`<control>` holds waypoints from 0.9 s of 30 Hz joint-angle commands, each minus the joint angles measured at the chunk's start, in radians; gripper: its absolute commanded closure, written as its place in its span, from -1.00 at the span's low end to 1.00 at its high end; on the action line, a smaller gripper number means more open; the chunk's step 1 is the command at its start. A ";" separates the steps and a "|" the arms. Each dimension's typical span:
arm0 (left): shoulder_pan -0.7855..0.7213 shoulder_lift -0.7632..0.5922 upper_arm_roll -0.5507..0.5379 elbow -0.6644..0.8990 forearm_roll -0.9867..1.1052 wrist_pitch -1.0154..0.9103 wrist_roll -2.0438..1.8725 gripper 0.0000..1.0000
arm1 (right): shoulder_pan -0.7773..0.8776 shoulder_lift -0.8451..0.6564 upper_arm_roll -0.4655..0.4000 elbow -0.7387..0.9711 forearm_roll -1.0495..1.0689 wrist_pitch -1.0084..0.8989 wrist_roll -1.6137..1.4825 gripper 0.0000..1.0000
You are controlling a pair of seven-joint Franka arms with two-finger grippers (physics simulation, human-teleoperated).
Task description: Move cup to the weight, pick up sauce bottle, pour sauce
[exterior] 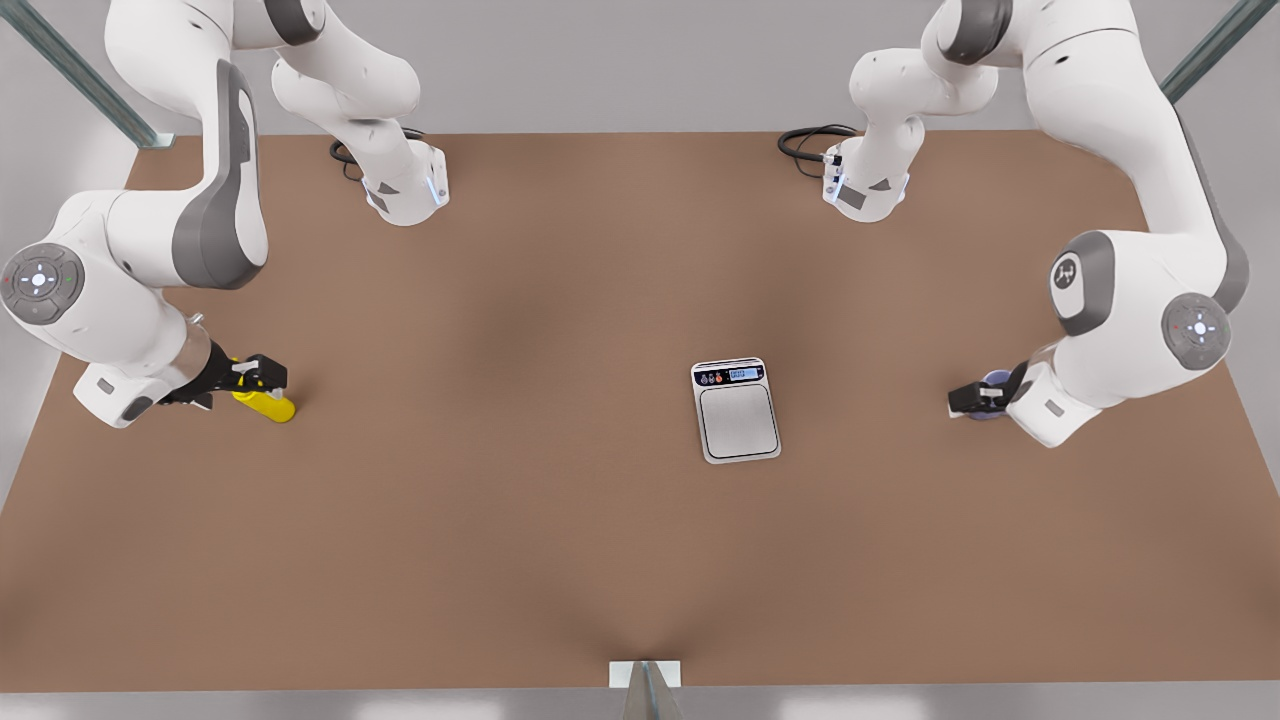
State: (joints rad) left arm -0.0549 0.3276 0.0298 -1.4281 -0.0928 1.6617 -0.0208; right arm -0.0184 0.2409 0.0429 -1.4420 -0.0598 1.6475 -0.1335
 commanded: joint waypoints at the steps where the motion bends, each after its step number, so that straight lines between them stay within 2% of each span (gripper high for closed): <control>1: 0.000 0.001 -0.001 0.000 0.030 -0.005 -0.004 -1.00 | 0.000 0.000 0.000 0.000 0.000 0.000 0.000 -1.00; 5: -0.005 0.025 -0.010 0.017 0.073 -0.016 0.024 -1.00 | 0.000 0.000 0.000 0.002 -0.005 -0.002 0.000 -1.00; 7: -0.051 0.041 -0.010 0.006 0.209 -0.056 -0.031 -1.00 | -0.005 0.000 -0.002 0.002 -0.003 0.000 0.000 -1.00; 14: -0.039 0.021 0.062 -0.104 0.159 0.038 0.013 -1.00 | -0.011 0.000 -0.002 0.000 -0.002 -0.003 -0.002 -1.00; 16: -0.042 -0.022 0.153 -0.127 0.050 0.041 0.193 -1.00 | -0.021 0.001 -0.002 0.002 -0.008 -0.017 -0.008 -1.00; 27: -0.049 -0.007 0.176 -0.144 0.094 -0.007 0.134 -1.00 | -0.041 0.000 0.000 0.003 -0.009 -0.020 -0.008 -1.00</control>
State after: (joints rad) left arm -0.1032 0.3207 0.2054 -1.5808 -0.0095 1.6637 0.1001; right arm -0.0596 0.2409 0.0429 -1.4389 -0.0690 1.6276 -0.1411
